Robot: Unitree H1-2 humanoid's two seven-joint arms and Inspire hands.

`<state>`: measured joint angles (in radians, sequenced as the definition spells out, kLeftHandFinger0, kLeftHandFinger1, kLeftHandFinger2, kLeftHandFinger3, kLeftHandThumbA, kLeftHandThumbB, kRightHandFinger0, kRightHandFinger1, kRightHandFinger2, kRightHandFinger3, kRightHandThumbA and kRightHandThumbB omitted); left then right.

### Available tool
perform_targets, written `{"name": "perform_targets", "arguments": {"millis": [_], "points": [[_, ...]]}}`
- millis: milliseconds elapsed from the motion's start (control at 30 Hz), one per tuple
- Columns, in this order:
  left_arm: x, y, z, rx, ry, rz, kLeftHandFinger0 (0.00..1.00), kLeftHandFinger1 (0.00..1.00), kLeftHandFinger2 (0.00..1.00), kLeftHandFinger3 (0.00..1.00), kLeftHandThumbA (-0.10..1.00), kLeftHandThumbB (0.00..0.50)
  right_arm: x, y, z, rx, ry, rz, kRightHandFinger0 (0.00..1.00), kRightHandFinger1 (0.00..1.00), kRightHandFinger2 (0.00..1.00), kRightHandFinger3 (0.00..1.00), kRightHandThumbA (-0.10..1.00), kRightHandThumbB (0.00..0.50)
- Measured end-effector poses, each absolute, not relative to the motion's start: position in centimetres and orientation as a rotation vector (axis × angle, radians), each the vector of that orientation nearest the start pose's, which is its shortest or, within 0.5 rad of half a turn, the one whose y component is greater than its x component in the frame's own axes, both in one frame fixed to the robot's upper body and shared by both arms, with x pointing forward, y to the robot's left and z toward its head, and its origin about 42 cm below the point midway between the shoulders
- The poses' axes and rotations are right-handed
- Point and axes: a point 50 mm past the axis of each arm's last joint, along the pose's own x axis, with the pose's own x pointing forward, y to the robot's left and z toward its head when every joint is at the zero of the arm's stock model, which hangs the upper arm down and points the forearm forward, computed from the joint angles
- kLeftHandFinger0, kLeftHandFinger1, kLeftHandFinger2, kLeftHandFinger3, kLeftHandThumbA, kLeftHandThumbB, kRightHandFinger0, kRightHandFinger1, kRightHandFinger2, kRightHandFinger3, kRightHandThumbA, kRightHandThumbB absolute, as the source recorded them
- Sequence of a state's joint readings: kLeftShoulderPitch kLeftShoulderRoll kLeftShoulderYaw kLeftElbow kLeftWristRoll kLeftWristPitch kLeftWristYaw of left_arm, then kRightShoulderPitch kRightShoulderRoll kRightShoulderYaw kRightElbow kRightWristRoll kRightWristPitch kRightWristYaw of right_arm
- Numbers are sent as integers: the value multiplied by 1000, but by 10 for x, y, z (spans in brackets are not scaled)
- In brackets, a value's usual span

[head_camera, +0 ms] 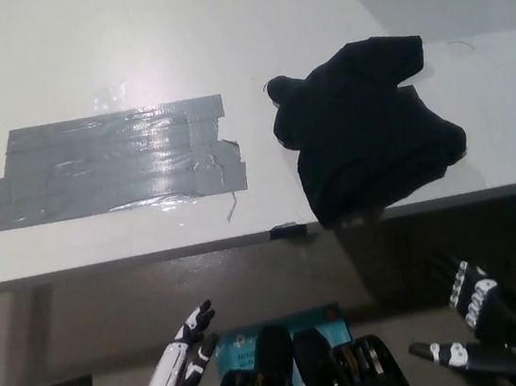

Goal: A person hands a black t-shirt to the robot and rhe robot picks it up with its right hand and places it on the black spot on the desk infron tof it

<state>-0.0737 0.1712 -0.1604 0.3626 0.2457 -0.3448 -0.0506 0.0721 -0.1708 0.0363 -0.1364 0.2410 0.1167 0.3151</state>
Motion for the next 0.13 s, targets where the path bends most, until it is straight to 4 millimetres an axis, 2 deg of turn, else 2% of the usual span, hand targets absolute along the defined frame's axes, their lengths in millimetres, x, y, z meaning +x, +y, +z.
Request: {"name": "perform_targets", "arguments": {"millis": [67, 100, 133], "points": [[283, 225, 31, 399, -24, -294, 1000, 1000, 1000, 1000, 1000, 500, 251, -238, 105, 79, 67, 375, 1000, 1000, 1000, 1000, 1000, 262], [280, 225, 29, 395, -18, -292, 1000, 1000, 1000, 1000, 1000, 500, 249, -238, 103, 78, 74, 380, 1000, 1000, 1000, 1000, 1000, 205], [278, 225, 28, 392, -15, -291, 1000, 1000, 1000, 1000, 1000, 500, 247, -238, 102, 78, 80, 382, 1000, 1000, 1000, 1000, 1000, 205]]}}
